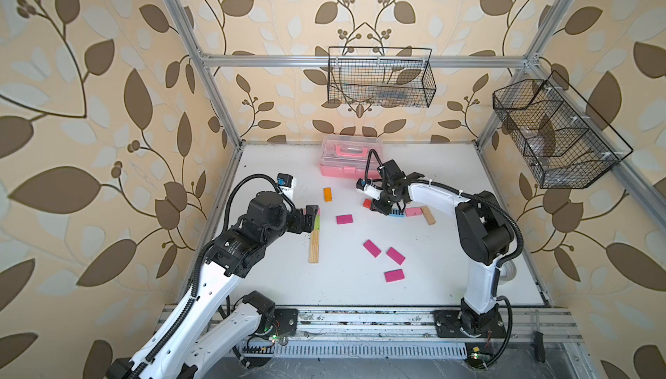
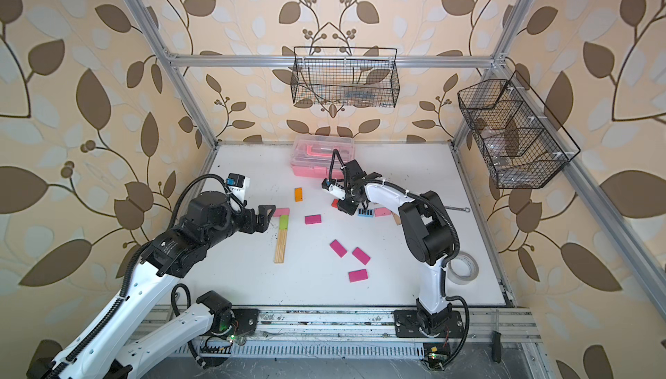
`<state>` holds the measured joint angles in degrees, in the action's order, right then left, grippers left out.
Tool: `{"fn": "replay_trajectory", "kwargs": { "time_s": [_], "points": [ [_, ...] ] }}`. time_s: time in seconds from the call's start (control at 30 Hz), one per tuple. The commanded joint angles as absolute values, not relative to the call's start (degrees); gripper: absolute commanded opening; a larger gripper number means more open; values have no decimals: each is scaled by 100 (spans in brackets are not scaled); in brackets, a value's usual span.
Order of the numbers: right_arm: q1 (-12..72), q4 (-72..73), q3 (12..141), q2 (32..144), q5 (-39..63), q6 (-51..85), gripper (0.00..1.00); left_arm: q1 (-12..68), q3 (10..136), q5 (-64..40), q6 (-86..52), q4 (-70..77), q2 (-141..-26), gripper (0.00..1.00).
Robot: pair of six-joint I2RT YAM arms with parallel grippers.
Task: Assemble the number 7 with building blocks
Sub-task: Pick up the building block from the center of the board, then place the building block at the center of the board.
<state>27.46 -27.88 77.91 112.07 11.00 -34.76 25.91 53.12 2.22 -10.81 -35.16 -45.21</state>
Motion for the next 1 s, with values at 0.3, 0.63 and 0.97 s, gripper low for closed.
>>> {"fn": "replay_trajectory", "kwargs": {
  "time_s": [0.3,0.63,0.97],
  "points": [
    [3142,-2804,7853,11451,1563,-5650,21,2620,5056,-342,-1513,-3189,-4844,99],
    [3131,-3229,8256,11723,1809,-6400,24,2626,4917,-337,-1812,-2934,-4962,99],
    [3194,-3614,8692,12085,1582,-6422,34,2628,4913,-71,-1696,-3055,-4764,99]
  ]
}}
